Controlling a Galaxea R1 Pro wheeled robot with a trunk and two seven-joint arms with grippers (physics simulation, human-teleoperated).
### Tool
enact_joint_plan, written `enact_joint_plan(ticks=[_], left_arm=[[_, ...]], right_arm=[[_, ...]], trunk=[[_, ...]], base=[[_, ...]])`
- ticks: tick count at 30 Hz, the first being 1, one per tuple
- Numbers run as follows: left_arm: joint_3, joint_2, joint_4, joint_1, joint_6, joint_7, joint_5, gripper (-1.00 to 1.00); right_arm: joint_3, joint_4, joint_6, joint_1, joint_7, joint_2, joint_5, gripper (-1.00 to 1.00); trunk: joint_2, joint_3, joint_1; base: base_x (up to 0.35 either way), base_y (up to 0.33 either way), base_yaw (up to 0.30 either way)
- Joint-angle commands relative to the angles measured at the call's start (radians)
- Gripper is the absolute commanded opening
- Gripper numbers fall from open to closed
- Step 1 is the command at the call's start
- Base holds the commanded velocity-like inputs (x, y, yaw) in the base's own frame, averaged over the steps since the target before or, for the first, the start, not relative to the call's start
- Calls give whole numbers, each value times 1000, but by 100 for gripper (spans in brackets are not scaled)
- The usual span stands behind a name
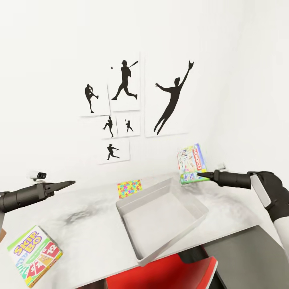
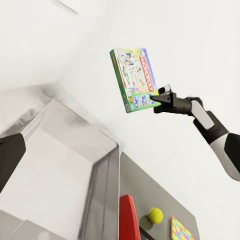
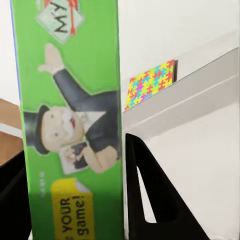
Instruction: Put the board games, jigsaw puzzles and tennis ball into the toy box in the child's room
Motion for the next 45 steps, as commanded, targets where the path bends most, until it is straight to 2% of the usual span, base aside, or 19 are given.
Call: enact_joint_plan(ticks=[1,4,5,9,14,16,18,20,28,34,41,45], left_arm=[[0,1,0,-1,11,-4,0,100],[0,2,0,-1,14,-4,2,100],[0,2,0,-1,14,-4,2,100],[1,4,0,-1,18,-4,5,100],[0,4,-1,-1,22,-4,6,100],[0,5,-1,-1,22,-4,5,100],[0,5,-1,-1,22,-4,4,100],[0,4,-1,-1,21,-4,3,100],[0,5,-1,-1,19,-4,1,100],[-11,-26,6,23,1,-4,4,100],[-7,-65,6,29,-20,-4,5,100],[-5,-68,6,30,-21,-4,5,100]], right_arm=[[31,5,3,-2,16,-6,4,-100],[105,11,3,-2,27,-10,4,-100],[119,12,3,-2,28,-9,4,-100],[222,14,3,-2,33,-1,4,-100],[276,14,3,-2,33,5,5,-100],[309,14,3,-1,31,12,6,-100],[362,14,3,-1,30,21,8,-100],[389,12,3,-1,30,25,8,-100],[408,11,3,-2,26,28,10,-100],[404,17,-14,-1,15,62,12,-100],[365,19,-52,-1,-24,102,11,-100],[342,19,-61,-2,-46,124,8,-100]], trunk=[[-2,-2,1],[-2,-2,1],[-2,-2,1],[-2,-2,1],[-2,-2,1],[-2,-2,1],[-2,-2,1],[-2,-2,1],[-2,-2,1],[-2,-2,1],[-2,-2,1],[-2,-2,1]], base=[[0,0,0],[0,0,0],[0,0,0],[0,0,0],[0,0,0],[0,0,0],[0,0,0],[0,0,0],[0,0,0],[0,0,0],[0,0,0],[0,0,0]])
